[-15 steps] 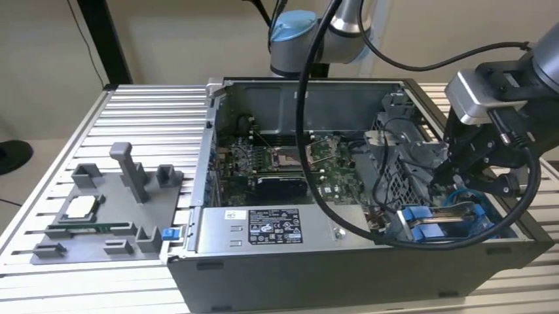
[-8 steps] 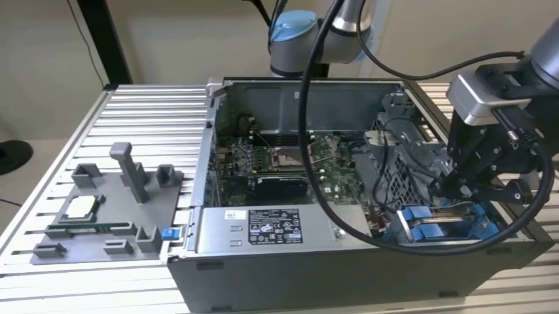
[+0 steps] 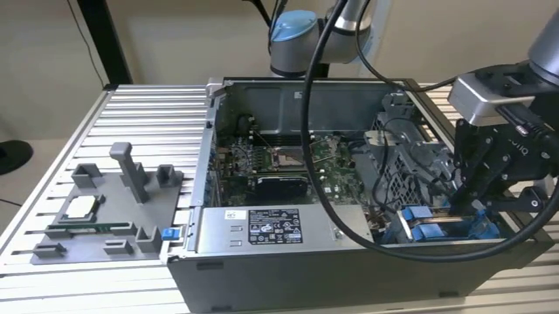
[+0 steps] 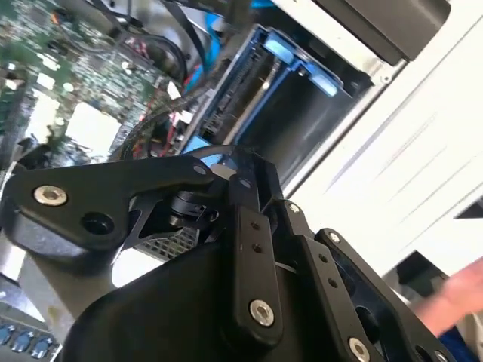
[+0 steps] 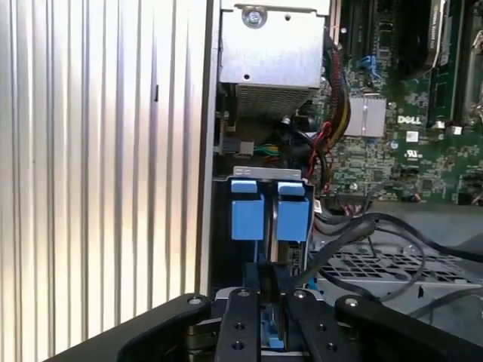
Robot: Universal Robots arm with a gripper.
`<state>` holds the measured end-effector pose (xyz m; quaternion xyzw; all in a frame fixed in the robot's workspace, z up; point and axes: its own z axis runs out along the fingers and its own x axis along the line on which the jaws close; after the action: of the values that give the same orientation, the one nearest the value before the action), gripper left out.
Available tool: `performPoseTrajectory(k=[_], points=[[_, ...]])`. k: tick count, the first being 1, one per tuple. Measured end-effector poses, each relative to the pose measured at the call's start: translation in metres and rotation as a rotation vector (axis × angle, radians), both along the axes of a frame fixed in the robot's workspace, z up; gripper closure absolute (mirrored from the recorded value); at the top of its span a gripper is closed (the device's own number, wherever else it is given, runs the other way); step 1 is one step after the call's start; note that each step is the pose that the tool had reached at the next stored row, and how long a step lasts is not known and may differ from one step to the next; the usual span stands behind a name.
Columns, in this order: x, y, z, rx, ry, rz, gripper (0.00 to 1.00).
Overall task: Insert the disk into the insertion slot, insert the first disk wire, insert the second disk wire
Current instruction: 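Insert the first disk wire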
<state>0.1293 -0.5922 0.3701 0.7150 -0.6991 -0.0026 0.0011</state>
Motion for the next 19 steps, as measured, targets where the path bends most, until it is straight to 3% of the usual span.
performPoseTrajectory(k=[2,14,19], points=[[0.0,0.0004,0.0,-0.0337,-0.0005,0.0,1.0],[0.001,0.0023,-0.0016,-0.0385,0.0,0.0,1.0],[0.007,0.0102,-0.005,-0.039,0.0009,-0.002,1.0]])
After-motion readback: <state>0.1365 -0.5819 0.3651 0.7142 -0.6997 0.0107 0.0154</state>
